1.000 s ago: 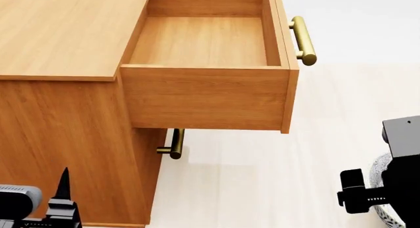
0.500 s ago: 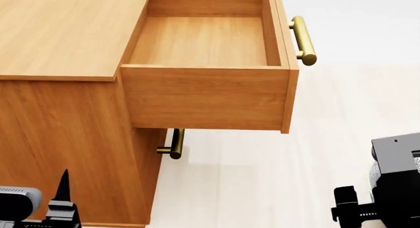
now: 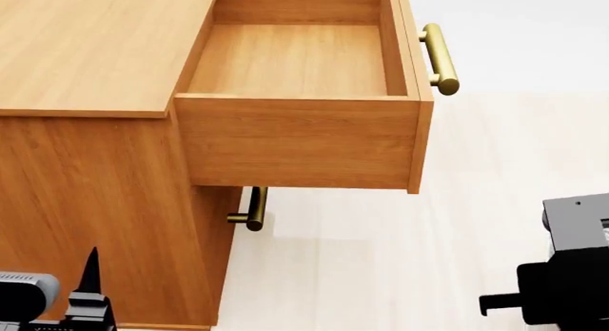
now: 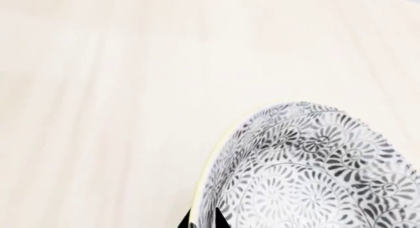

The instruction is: Put the bowl on top of the cabinet.

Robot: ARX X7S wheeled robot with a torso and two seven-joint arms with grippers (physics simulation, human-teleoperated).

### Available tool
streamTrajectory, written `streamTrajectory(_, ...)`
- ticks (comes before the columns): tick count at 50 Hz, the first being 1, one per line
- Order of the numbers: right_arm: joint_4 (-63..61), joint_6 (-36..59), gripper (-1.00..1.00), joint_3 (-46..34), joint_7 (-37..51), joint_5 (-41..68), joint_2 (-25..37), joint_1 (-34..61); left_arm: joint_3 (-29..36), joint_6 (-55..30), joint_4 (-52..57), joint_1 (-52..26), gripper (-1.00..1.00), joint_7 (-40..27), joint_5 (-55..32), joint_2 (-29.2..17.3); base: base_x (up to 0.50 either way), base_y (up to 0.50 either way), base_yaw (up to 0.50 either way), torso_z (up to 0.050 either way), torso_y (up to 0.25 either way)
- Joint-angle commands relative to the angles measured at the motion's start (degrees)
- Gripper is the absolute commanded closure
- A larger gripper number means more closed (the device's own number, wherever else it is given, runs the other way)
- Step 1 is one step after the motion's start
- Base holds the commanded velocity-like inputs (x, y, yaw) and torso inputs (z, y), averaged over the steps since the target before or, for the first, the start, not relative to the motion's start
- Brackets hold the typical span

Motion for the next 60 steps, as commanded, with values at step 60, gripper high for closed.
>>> streamTrajectory(60, -35.6, 37.8, 1.0, 20.7, 33.2, 40.6, 18.9, 29.1, 0.1, -1.0, 3.1, 1.3, -1.0, -1.6, -1.5, -1.3, 0.0, 0.0, 0.0, 0.0, 0.0)
